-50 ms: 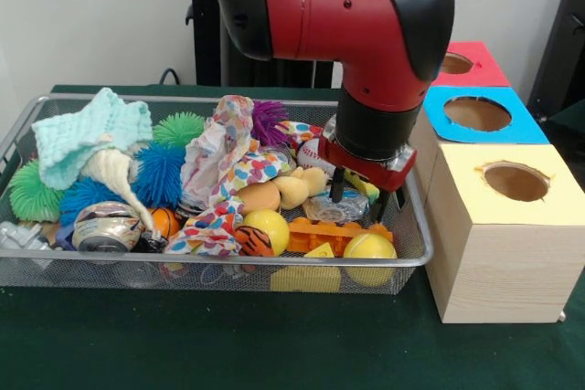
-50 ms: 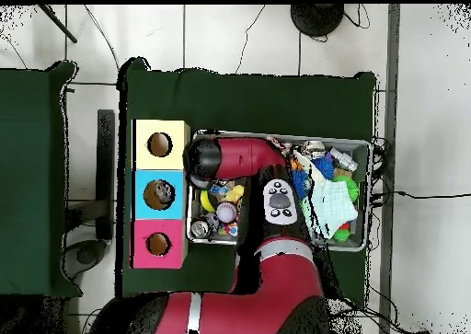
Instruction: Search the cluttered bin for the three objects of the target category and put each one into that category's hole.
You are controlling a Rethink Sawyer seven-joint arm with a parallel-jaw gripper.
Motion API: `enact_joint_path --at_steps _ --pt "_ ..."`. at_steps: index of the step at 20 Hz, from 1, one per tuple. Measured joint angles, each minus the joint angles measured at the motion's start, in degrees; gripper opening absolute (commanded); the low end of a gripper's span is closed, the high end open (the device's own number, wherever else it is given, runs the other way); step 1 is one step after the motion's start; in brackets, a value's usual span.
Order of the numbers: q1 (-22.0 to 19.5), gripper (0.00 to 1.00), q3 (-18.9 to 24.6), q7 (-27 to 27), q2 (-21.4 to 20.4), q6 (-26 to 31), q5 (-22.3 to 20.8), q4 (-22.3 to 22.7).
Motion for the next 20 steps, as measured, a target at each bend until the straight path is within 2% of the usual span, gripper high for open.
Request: enact_joint_path --at_steps 16,20 --pt "7.05 1.0 -6.61 0.0 3.01 -0.01 -0.34 -0.51" --pt "7.66 1.0 -7.55 0.0 3.45 -0.02 -0.33 -0.65"
